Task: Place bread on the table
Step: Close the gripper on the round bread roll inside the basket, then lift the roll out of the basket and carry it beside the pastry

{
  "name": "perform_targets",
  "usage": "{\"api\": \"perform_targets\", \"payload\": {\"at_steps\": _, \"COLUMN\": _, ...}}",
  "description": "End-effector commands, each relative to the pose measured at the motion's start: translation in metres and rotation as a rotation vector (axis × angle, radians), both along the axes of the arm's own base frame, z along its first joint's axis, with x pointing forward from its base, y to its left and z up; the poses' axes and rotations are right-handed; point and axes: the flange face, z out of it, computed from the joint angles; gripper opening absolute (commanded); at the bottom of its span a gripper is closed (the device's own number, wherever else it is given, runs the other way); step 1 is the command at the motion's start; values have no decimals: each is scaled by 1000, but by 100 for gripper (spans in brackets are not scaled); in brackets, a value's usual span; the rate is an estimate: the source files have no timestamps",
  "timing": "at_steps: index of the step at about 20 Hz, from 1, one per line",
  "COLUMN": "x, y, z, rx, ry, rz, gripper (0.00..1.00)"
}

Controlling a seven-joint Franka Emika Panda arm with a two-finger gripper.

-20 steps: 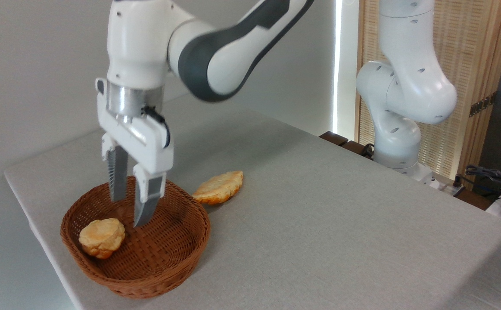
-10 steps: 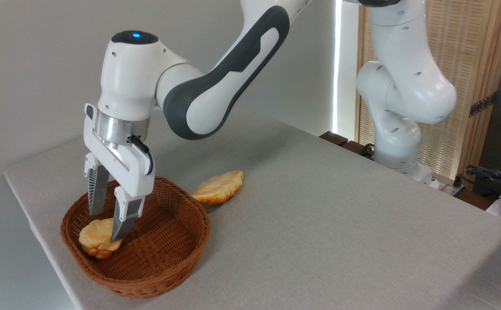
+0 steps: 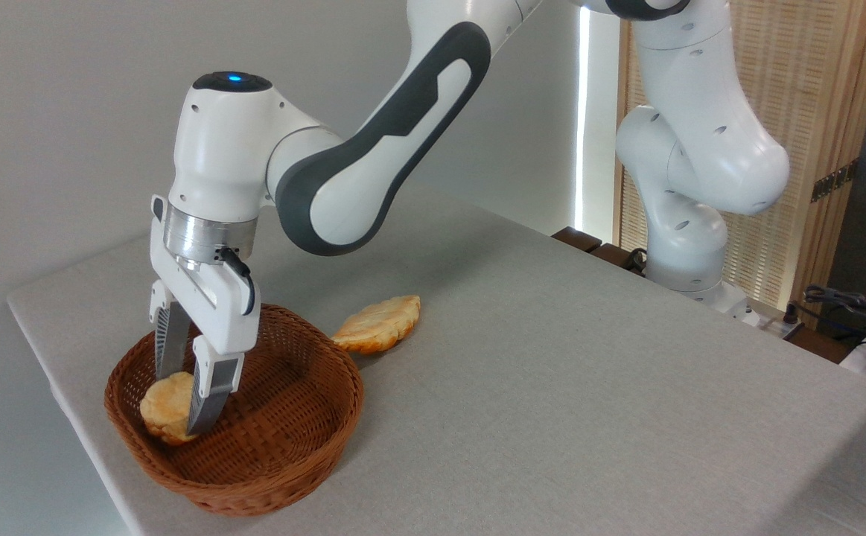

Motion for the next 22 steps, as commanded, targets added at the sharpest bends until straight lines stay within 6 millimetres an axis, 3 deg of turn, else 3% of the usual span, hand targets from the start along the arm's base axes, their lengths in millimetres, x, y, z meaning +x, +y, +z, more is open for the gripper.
{"api": "perform_targets", "payload": {"at_steps": 1, "x": 4, "y": -2, "z": -3, "rx": 42, "ry": -28, "rz": -25, "gripper": 99}}
{"api": "perform_targets", "payload": {"at_steps": 3, "x": 3, "y": -3, "z": -4, "rx": 44, "ry": -27, "rz": -29, "gripper": 81}}
{"api": "perform_targets", "payload": {"at_steps": 5, "x": 3, "y": -3, "z": -2, "rx": 44, "ry": -30, "rz": -31, "gripper": 42}}
{"api": "perform_targets", "payload": {"at_steps": 6, "x": 3, "y": -3, "z": -3, "rx": 45, "ry": -29, "rz": -33, "gripper": 33}}
{"api": "perform_targets", "payload": {"at_steps": 16, "x": 1, "y": -1, "z": 7, "rx": 37, "ry": -30, "rz": -15, "gripper": 33}}
{"api": "perform_targets", "payload": {"at_steps": 22, "x": -31, "y": -1, "z": 47, "rx": 69, "ry": 126, "rz": 0, "gripper": 39}}
